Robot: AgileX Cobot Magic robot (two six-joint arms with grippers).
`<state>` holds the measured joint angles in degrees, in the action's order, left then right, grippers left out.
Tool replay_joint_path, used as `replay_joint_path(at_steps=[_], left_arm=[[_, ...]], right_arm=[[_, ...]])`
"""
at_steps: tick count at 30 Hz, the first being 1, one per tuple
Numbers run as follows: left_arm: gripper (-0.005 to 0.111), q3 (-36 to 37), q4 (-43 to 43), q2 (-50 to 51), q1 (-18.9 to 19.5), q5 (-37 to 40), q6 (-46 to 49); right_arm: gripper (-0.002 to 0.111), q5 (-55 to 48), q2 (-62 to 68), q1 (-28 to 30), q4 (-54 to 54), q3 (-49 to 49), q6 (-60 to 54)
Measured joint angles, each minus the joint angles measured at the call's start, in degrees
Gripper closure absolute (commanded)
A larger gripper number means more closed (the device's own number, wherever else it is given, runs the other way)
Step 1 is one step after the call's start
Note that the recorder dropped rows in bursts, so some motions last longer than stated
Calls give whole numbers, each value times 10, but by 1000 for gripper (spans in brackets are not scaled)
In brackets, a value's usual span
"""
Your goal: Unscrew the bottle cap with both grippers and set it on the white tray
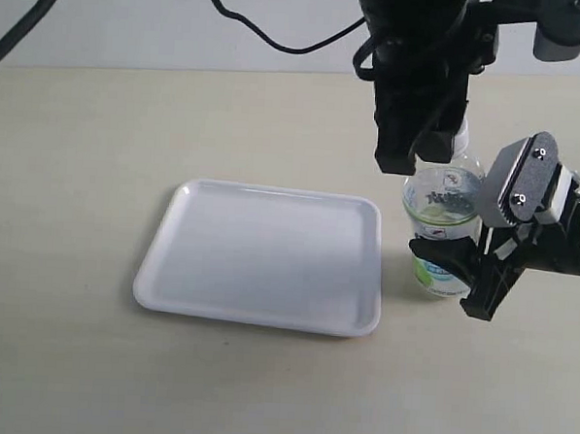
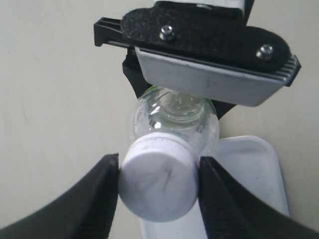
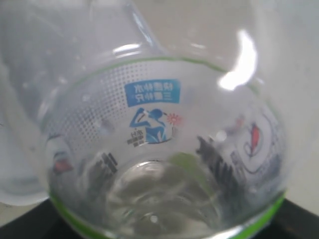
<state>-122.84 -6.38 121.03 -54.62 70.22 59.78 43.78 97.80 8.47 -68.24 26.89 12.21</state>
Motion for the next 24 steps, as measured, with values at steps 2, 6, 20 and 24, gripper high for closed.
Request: replay_joint_path(at_steps=[2,6,20,24], left_arm=[[107,0,10,0,-5,0,-19],[107,0,25,0,-9,0,-68],[107,0,26,-2,-10,-4,-237],[107,2,24,-8,-10,-4,-296]], right_arm=[[108,0,0,0,-1,0,-1],[108,0,0,0,-2,0,-2],[108,0,0,0,-2,0,-7],[108,0,0,0,-5,0,-11]])
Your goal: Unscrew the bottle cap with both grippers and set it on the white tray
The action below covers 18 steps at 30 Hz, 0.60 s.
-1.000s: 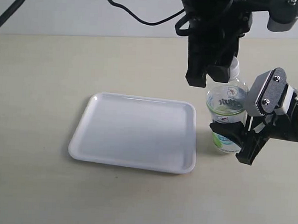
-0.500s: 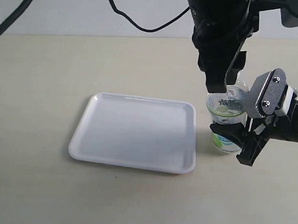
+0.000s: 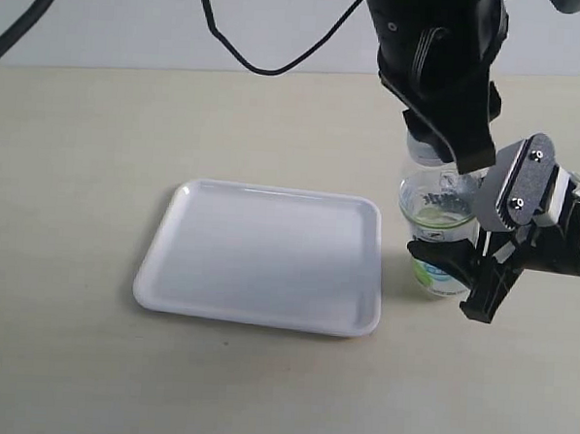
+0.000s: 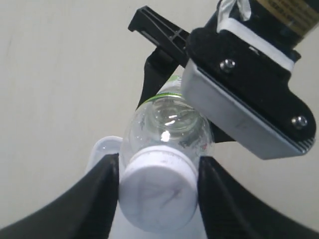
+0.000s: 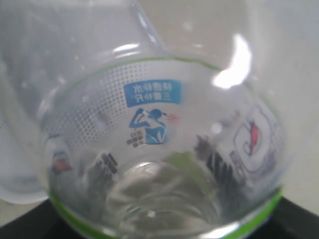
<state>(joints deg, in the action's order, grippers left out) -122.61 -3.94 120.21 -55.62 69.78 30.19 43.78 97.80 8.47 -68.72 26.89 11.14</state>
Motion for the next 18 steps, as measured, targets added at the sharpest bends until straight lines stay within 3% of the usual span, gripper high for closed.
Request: replay_joint_path(at_steps=[10,11,14,15,16,18], left_arm=[[103,0,-2,-23,0,3,-104],[88,0,-2,-23,0,3,-105],[22,0,-2,-37,0,1,-38],[13,0,0,-47,0,1,12],[11,0,0,-50,0,1,45],[18,0,0,-56,0,1,160]], right_arm=[[108,1,0,0,2,0,9],[108,1,0,0,2,0,9],[108,1,0,0,2,0,10],[108,1,0,0,2,0,10],[108,1,0,0,2,0,11],[108,1,0,0,4,0,17]])
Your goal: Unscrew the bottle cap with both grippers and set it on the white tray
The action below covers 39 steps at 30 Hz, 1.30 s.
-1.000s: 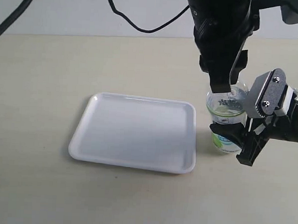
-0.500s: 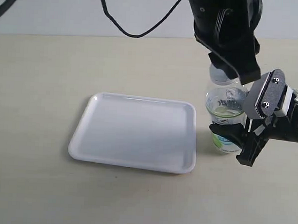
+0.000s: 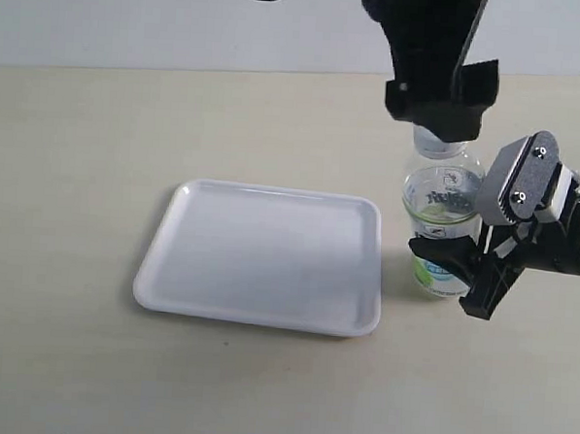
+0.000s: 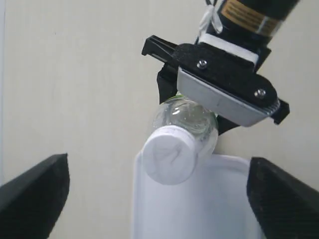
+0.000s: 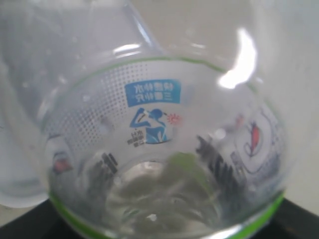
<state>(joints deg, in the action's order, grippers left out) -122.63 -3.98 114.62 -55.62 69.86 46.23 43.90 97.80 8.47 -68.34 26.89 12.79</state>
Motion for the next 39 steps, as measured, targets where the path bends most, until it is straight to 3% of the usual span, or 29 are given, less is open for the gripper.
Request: replay_joint_path(at_steps=[3,9,17,39], left_arm=[[36,0,0,1,0,1,164],[27,0,0,13,0,2,298],[39,0,0,42,0,2,436],[37,34,17,44,0,1,523]], right_arm=[[108,0,0,0,0,0,1],[108,0,0,0,0,0,2],[108,0,0,0,-2,0,2],[108,1,-2,0,-25,0,-9]])
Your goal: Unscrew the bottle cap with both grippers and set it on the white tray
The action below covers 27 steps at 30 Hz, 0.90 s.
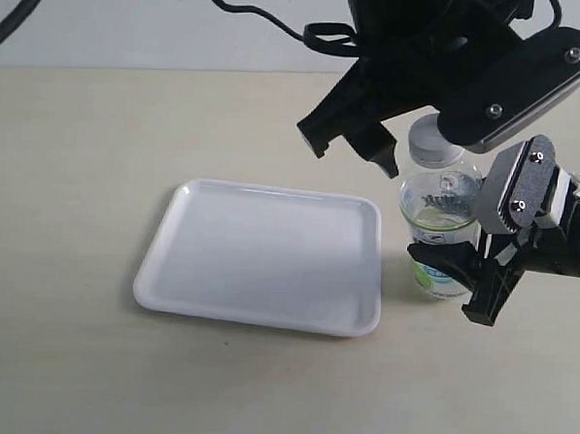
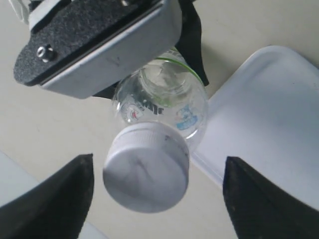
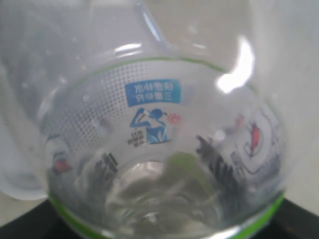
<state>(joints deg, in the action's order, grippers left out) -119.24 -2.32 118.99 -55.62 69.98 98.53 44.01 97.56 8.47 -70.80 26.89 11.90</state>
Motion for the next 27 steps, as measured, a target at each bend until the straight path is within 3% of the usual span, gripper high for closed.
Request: replay_joint_path(at_steps=[6,13,22,24,27], left_arm=[[38,1,1,0,0,0,2],[63,1,1,0,0,-2,4],[66,1,1,0,0,-4,4],[76,1,1,0,0,-4,4],[107,1,1,0,0,-4,6]], right_arm=[[108,0,0,0,0,0,0],[108,0,0,0,-1,0,-2],[108,0,0,0,-4,0,-5],[108,0,0,0,-4,0,-5],[108,0,0,0,-4,0,-5]])
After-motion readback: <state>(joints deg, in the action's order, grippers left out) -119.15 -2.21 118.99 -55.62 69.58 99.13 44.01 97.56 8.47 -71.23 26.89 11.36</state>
